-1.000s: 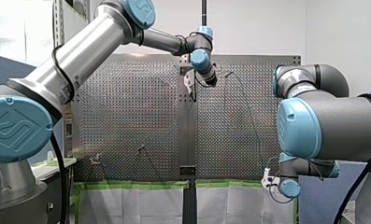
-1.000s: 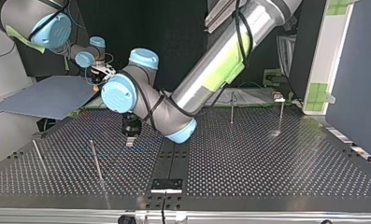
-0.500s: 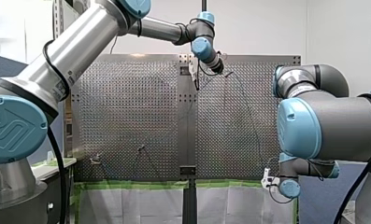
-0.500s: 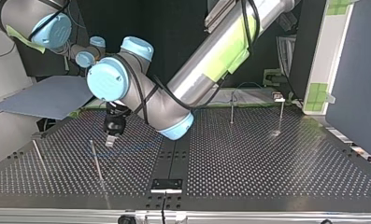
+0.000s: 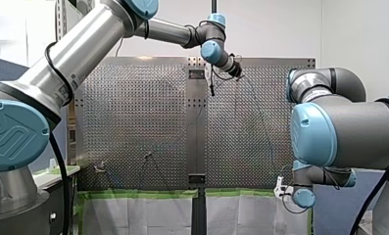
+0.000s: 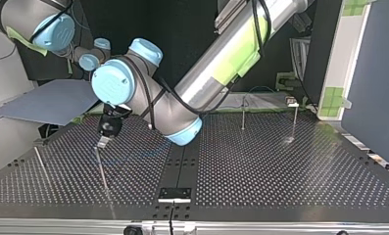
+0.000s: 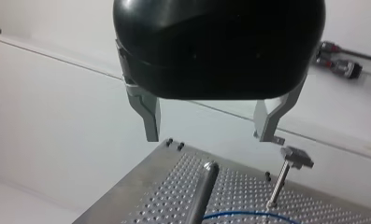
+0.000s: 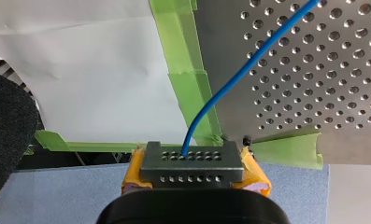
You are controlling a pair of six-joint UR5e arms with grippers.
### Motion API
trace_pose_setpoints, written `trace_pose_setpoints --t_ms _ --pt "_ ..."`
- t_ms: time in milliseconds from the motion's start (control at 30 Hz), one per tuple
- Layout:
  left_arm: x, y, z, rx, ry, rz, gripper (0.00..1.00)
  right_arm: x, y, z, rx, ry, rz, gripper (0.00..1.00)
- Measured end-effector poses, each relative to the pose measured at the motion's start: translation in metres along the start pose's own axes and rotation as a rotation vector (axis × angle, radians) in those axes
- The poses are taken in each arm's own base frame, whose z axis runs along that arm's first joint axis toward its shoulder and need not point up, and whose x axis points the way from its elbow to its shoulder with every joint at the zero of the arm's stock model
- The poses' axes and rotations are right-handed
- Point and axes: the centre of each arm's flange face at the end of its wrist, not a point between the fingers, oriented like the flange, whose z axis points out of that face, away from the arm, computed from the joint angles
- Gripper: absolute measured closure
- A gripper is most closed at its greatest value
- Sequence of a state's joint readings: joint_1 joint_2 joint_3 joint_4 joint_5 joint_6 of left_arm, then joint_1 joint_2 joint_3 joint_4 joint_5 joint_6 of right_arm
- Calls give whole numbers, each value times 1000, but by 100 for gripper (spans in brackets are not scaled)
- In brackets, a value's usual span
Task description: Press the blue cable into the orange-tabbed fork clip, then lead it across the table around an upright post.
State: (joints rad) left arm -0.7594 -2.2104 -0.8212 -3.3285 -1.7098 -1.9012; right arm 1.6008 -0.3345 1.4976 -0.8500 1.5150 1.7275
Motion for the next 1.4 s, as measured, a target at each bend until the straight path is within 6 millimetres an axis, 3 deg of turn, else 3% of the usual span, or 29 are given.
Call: trace_pose_setpoints --t_ms 800,1400 --pt "0 4 1 -6 4 -21 1 0 2 0 4 0 13 100" --pt "0 12 -4 -104 2 -6 1 0 2 0 4 -3 12 100"
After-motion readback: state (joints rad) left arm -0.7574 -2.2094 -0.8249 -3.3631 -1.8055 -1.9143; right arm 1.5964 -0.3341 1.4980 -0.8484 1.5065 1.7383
